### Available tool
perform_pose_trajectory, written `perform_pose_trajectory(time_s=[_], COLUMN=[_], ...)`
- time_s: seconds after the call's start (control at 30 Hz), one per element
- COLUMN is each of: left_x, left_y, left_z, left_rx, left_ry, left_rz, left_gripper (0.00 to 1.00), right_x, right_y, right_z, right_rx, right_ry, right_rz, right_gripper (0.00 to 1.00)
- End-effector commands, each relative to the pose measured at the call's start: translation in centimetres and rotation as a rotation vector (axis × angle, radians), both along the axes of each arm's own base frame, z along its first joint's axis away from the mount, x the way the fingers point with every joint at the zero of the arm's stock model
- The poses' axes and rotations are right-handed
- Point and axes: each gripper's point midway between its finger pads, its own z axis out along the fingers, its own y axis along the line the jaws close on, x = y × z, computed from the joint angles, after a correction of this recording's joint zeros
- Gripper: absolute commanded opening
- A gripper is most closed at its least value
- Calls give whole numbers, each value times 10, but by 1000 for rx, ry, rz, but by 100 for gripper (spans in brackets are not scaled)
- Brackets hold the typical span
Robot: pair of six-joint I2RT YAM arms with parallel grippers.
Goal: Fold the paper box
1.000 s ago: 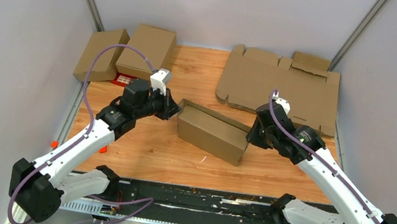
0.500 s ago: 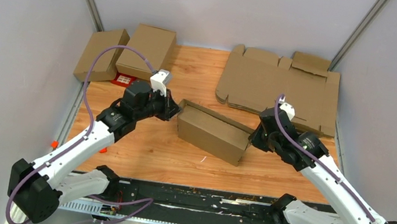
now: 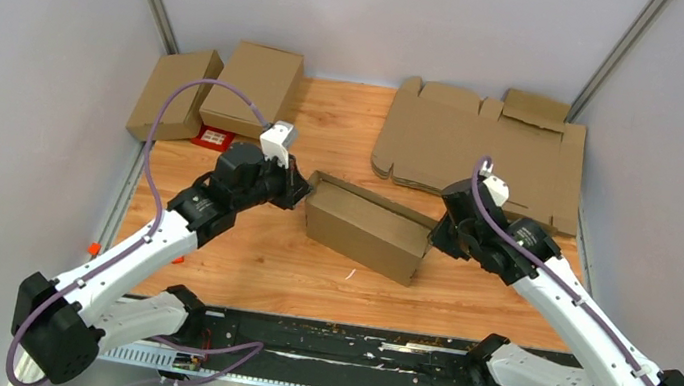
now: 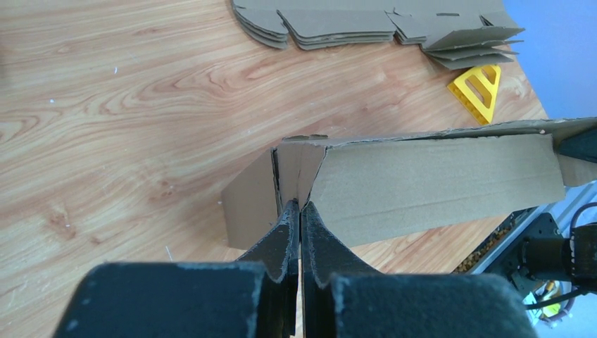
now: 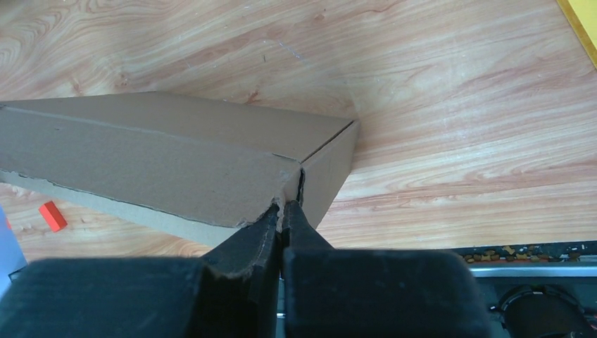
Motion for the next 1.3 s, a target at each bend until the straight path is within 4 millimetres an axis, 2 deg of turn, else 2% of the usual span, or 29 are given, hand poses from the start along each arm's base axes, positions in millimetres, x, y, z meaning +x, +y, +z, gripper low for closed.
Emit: perform_pose_trajectory(time_s=[0.0,0.13,0.47,0.73,0.87,0.93,0.97,1.0,1.03,1.1,1.27], left_x=[-13,-16,-19,-23,-24,-24,-24,-25,-25,-25,-25], left_y=[-7,-8,-3,-2,0,0,0,0,1,1,-1], left_z=[-9,-10,-14,-24,-29,-28,-27,-26,-24,-22,-20], left_rx=[-2,-6,3,3,7,8,6,6,5,5,4], left_ry=[35,14,-16,-35,-44,-46,-49,-52,-56,-62,-58], left_rz=[-44,-52,-30,-43,-41,-40,-41,-42,-42,-42,-51], left_gripper=[0,0,0,0,0,0,0,0,0,0,0], right_x=[-7,-10,-21,-22,-16,-13,-12,-10,-9,-6,-4], right_y=[-1,-4,-8,-12,-5,-5,-6,-7,-7,-5,-6], right_z=[-19,-26,-27,-48,-39,-31,-26,-21,-15,-5,14], right_rx=[-10,-35,-231,-293,-292,-295,-300,-304,-305,-295,-227], right_ry=[74,71,15,6,-36,-59,-73,-88,-105,-140,-221], right_rz=[-40,-70,-80,-48,23,40,49,53,65,92,85], right_gripper=[0,0,0,0,0,6,14,27,34,39,39])
